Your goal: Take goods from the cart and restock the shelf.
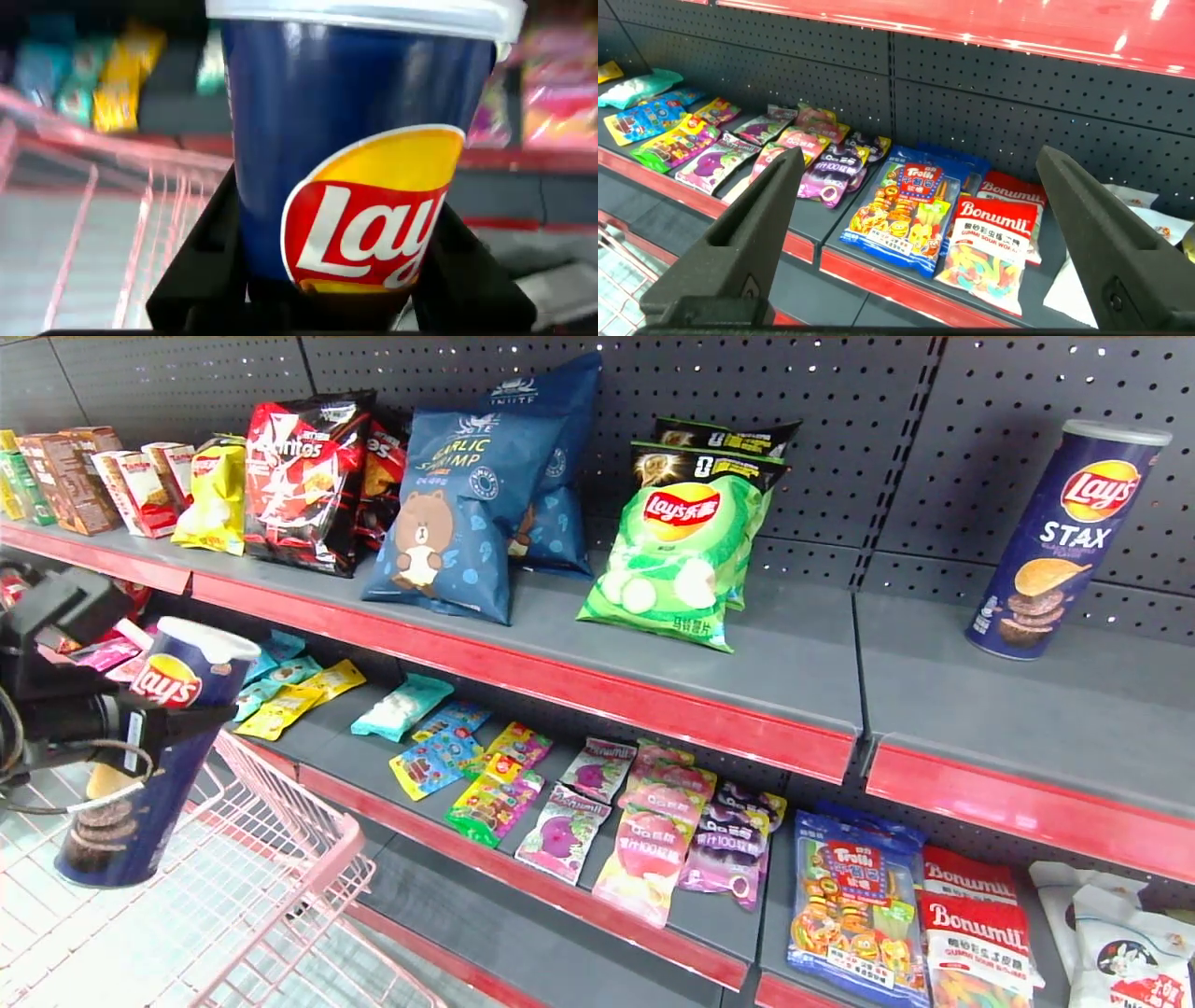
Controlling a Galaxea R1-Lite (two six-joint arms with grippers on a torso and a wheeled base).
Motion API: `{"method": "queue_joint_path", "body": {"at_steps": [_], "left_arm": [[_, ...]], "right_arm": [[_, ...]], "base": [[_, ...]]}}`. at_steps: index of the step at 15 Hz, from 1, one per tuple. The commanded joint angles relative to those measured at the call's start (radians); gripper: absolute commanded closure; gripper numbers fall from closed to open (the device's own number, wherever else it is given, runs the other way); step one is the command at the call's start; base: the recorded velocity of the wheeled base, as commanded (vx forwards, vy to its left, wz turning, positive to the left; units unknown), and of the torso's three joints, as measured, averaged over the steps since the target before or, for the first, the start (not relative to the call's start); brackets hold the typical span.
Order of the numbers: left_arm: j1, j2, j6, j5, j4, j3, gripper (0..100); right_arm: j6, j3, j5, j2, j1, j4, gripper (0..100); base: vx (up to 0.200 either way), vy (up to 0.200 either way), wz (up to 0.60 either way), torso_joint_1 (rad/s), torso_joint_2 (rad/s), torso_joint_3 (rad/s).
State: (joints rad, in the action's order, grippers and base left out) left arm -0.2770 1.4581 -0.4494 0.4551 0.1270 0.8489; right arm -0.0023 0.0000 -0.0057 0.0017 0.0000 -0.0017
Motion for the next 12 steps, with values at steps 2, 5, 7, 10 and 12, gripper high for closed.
{"method": "queue_joint_path", "body": {"at_steps": [2,5,7,10,12], "left_arm": [[0.205,-0.242,0.086,-0.033,0.002,0.058,100],[0.251,-0.24,0.09,-0.078,0.005,0.084,100],[0.272,-0.239,0.132,-0.081,0.006,0.093,100],[0.272,-0.248,0.139,-0.081,0.008,0.094,100],[0.272,-0.254,0.136,-0.081,0.008,0.094,100]], "right_arm": [[-0.001,0.0,0.0,0.0,0.0,0.0,0],[-0.001,0.0,0.0,0.0,0.0,-0.001,0],[-0.001,0.0,0.0,0.0,0.0,-0.001,0],[-0.001,0.0,0.0,0.0,0.0,-0.001,0],[-0.001,0.0,0.0,0.0,0.0,0.0,0]], "base": [[0.0,0.0,0.0,0.0,0.0,0.0],[0.0,0.0,0.0,0.0,0.0,0.0],[0.0,0.0,0.0,0.0,0.0,0.0],[0.0,0.0,0.0,0.0,0.0,0.0],[0.0,0.0,0.0,0.0,0.0,0.0]]}}
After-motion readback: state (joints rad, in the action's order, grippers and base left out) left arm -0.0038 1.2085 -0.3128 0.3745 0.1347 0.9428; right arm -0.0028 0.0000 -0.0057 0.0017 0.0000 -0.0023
